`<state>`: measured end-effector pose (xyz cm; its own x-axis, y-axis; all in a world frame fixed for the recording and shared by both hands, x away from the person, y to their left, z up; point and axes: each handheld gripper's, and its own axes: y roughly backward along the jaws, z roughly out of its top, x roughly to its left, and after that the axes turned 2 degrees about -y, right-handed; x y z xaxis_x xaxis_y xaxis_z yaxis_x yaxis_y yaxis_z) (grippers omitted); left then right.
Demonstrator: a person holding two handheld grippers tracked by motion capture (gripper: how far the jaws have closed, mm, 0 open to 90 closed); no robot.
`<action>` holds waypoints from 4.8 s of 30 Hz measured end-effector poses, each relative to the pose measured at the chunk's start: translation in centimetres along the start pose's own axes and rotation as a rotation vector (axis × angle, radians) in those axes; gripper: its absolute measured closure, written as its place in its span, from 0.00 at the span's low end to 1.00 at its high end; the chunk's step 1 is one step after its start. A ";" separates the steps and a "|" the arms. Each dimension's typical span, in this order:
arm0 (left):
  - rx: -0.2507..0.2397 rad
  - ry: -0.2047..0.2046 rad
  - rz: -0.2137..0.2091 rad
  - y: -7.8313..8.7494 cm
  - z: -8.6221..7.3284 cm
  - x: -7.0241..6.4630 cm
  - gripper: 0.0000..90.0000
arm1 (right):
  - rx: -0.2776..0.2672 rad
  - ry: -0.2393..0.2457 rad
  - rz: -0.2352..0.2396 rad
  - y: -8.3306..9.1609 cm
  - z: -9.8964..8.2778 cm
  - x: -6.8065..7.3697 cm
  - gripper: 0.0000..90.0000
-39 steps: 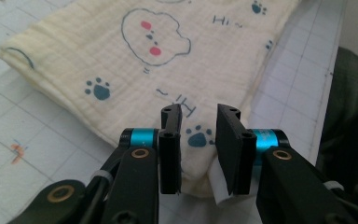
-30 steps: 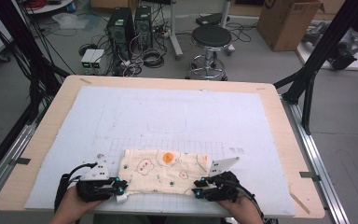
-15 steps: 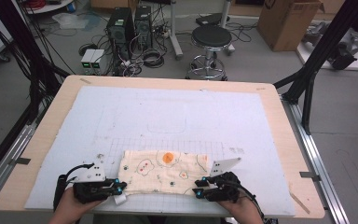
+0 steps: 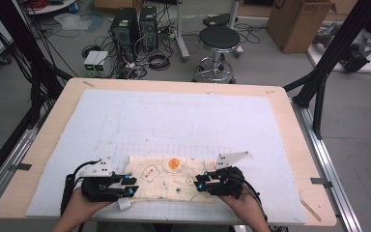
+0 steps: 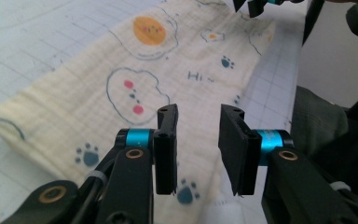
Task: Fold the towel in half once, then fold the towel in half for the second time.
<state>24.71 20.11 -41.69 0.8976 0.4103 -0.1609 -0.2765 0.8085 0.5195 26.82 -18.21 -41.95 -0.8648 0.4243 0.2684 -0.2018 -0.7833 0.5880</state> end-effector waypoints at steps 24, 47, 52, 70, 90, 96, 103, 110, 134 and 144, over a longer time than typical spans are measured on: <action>0.170 0.118 0.222 -7.2 3.1 5.2 1.00 | 0.118 -0.194 -0.096 -8.3 5.4 -4.7 1.00; 0.153 0.136 0.250 -3.5 0.8 5.9 0.99 | 0.079 -0.214 -0.187 -2.2 1.1 -5.9 0.99; 0.094 0.132 0.256 -2.7 0.4 5.9 0.98 | 0.060 -0.207 -0.198 -1.2 0.6 -5.9 0.98; 0.095 0.153 0.332 -2.9 0.0 6.6 0.98 | 0.056 -0.182 -0.222 -1.7 0.6 -6.1 0.98; 0.084 0.143 0.324 -2.8 -0.1 6.7 0.98 | -0.009 -0.200 -0.277 2.2 -2.1 -6.2 0.93; 0.056 0.138 0.298 -2.2 0.1 6.2 0.86 | -0.102 -0.160 -0.261 2.9 -1.3 -5.2 0.84; -0.033 0.111 0.265 -1.1 0.4 5.5 0.70 | -0.147 -0.119 -0.262 2.9 -1.1 -4.4 0.69; -0.090 0.126 0.272 0.2 0.3 4.6 0.54 | -0.188 -0.099 -0.257 3.4 -1.0 -3.7 0.54; -0.132 0.128 0.296 2.4 -1.1 3.5 0.43 | -0.134 -0.052 -0.256 2.6 -1.2 -3.0 0.36; -0.129 0.106 0.304 2.3 -1.0 3.4 0.42 | -0.113 -0.034 -0.256 2.0 -1.0 -2.8 0.36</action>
<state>26.78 23.82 -41.87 0.7290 0.6765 -0.1045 -0.5729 0.6865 0.4478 28.40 -21.45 -42.31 -0.7637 0.6282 0.1489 -0.4632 -0.6937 0.5515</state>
